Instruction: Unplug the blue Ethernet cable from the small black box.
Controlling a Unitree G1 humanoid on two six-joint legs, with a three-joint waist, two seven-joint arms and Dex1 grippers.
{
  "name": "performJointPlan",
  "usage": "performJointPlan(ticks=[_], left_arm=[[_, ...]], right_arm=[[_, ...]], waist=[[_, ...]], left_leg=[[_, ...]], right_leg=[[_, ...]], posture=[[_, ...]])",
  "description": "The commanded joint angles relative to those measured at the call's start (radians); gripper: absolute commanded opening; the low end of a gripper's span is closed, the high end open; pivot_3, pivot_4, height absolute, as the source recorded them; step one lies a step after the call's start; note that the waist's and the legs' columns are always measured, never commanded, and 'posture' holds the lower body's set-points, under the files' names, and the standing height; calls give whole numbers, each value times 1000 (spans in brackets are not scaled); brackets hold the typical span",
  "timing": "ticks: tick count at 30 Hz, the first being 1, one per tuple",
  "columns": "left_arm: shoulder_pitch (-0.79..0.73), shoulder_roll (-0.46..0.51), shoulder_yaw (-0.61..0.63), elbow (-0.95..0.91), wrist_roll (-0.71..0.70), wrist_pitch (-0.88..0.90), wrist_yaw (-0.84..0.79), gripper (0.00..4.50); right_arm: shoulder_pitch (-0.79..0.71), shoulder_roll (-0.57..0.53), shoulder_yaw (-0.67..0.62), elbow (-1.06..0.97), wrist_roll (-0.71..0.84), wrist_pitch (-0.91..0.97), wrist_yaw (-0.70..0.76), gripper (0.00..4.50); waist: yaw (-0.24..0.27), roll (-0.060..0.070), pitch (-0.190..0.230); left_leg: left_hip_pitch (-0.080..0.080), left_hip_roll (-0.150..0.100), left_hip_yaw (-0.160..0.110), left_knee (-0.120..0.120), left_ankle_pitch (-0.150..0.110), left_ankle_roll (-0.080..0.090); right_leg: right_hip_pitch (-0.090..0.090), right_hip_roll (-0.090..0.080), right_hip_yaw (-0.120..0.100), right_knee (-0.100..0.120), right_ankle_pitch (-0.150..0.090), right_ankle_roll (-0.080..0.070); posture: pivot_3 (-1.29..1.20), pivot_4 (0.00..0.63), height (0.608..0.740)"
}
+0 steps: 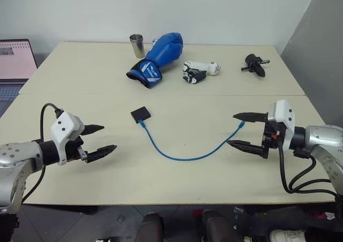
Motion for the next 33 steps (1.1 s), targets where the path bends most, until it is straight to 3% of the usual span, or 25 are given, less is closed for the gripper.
performJointPlan(ticks=[1,23,29,33], left_arm=[[-7,10,30,-33,-14,-2,-2,4500],[-1,29,22,-18,11,-22,-12,4500],[-12,40,39,71,-6,-129,-132,4500],[-5,72,38,134,2,-181,-212,4500]], right_arm=[[-20,-6,-5,-27,9,2,4,4485],[-53,40,79,-27,-12,4,-9,4485],[-119,166,210,6,-89,-37,-50,4485],[-190,287,346,92,-220,-93,-103,4485]], waist=[[0,0,0],[0,0,0],[-2,0,0],[-2,1,0]], left_leg=[[0,0,0,0,0,0],[0,0,0,0,0,0],[0,0,0,0,0,0],[0,1,0,0,0,0]], right_leg=[[0,0,0,0,0,0],[0,0,0,0,0,0],[-1,0,0,1,0,0],[-1,1,-1,1,0,0]], posture=[[0,150,740],[0,150,740],[0,150,740],[0,150,740]])
